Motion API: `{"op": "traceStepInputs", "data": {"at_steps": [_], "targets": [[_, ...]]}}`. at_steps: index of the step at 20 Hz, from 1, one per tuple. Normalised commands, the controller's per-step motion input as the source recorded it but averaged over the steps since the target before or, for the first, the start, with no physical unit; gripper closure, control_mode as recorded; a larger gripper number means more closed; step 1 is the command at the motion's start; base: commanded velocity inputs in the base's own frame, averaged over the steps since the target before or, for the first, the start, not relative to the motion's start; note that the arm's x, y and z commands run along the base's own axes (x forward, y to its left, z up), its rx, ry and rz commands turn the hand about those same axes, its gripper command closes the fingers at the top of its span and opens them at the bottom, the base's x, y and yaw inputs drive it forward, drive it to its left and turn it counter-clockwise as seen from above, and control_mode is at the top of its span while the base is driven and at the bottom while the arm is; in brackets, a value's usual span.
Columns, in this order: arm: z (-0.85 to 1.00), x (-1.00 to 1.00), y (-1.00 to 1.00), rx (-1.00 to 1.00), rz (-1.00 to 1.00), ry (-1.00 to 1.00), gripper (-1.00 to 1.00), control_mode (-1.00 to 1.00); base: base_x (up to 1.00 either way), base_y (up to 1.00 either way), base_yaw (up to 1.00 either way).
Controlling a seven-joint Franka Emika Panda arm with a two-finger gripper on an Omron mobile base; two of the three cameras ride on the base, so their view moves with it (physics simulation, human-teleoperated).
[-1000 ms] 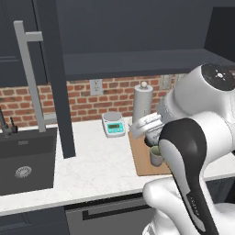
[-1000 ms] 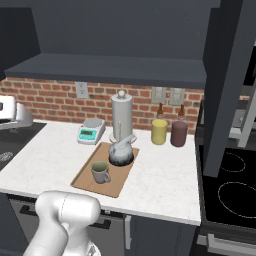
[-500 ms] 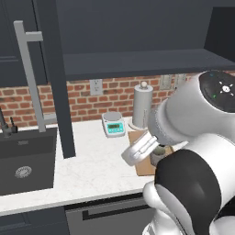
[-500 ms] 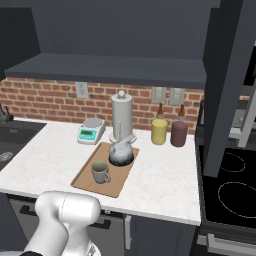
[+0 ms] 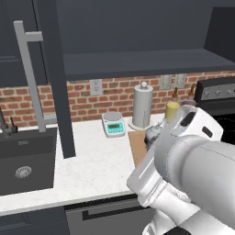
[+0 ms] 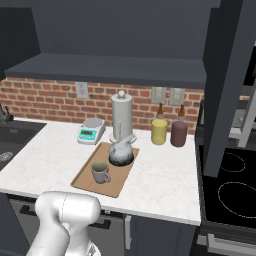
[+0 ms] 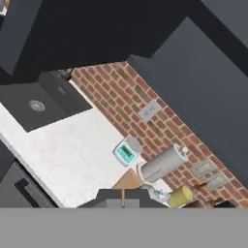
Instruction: Pick the kettle from the counter and place it on the tray. Then pick the mug from the cabinet and place it on the tray. Then close the cabinet doors.
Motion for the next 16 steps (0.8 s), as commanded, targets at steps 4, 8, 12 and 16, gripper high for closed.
{"op": "traceStepInputs", "data": {"at_steps": [4,8,12,16], "targets": [[-0.09,-0.31,0.17,-0.15,0.11,-0.58,1.00,-1.00,0.00,0.00,0.00],[0.00,-0.38,0.32,-0.22,0.04,-0.26,1.00,-1.00,0.00,0.00,0.00],[0.00,-0.41,0.22,-0.16,0.04,-0.05,1.00,-1.00,0.00,0.00,0.00],[0.00,-0.34,0.33,-0.03,0.02,-0.12,1.00,-1.00,0.00,0.00,0.00]]}}
